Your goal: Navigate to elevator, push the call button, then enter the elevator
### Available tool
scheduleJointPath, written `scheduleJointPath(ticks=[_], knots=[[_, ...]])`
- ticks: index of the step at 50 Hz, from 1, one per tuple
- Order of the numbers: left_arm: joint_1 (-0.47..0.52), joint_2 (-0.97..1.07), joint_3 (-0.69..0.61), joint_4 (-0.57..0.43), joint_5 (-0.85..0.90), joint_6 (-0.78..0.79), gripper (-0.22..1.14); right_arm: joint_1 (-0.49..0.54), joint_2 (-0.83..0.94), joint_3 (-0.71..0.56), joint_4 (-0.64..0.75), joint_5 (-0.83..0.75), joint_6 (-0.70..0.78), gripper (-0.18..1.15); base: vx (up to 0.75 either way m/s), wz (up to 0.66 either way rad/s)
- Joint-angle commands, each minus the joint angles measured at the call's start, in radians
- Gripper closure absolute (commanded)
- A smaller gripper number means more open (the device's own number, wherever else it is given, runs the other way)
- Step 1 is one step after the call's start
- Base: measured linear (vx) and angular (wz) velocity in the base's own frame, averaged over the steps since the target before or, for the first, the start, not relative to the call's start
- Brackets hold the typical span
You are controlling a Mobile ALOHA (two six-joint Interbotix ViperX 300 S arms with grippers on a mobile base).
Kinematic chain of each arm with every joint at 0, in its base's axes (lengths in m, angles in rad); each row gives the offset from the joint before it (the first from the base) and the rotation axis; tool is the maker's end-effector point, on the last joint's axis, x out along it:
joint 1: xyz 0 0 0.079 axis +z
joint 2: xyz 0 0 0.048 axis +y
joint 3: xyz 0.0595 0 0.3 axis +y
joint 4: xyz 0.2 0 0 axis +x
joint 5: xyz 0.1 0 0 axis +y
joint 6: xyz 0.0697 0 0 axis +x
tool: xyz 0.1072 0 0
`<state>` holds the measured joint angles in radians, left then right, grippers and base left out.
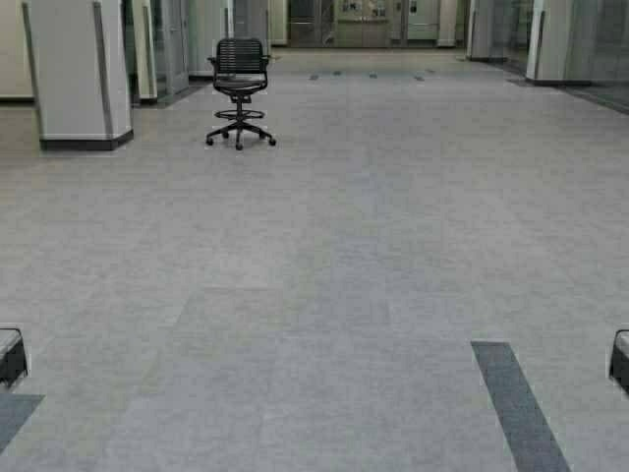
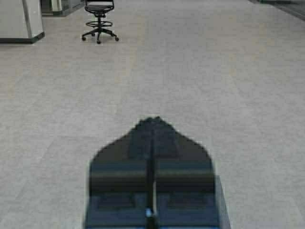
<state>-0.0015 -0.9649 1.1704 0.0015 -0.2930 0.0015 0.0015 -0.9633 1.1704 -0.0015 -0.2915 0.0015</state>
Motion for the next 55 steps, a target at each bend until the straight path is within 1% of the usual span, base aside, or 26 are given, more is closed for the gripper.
scheduleJointPath(ticks=[1, 7, 20, 29, 45, 55], knots=[[-0.008, -0.005, 0.006, -0.005, -0.003, -0.028, 0.94, 0.002, 0.011, 0.011, 0.003, -0.006, 0.008, 0.93, 0.00, 0.00], [-0.008, 0.002, -0.003, -0.005, -0.002, -0.046, 0.89, 0.002, 0.012, 0.011, 0.000, -0.011, 0.009, 0.92, 0.00, 0.00], [-0.008, 0.005, -0.006, -0.003, -0.003, -0.044, 0.89, 0.002, 0.014, 0.002, -0.003, -0.017, 0.005, 0.92, 0.02, -0.02], [0.037, 0.005, -0.002, -0.005, -0.012, -0.055, 0.89, 0.002, 0.026, -0.003, -0.005, -0.032, 0.003, 0.92, 0.09, -0.05], [0.041, 0.006, 0.003, 0.002, -0.029, -0.052, 0.89, 0.002, 0.040, -0.017, -0.012, -0.035, 0.008, 0.92, 0.24, -0.06], [0.041, 0.005, 0.002, 0.003, -0.037, -0.055, 0.89, 0.002, 0.018, -0.021, -0.012, -0.034, 0.009, 0.92, 0.33, -0.09]])
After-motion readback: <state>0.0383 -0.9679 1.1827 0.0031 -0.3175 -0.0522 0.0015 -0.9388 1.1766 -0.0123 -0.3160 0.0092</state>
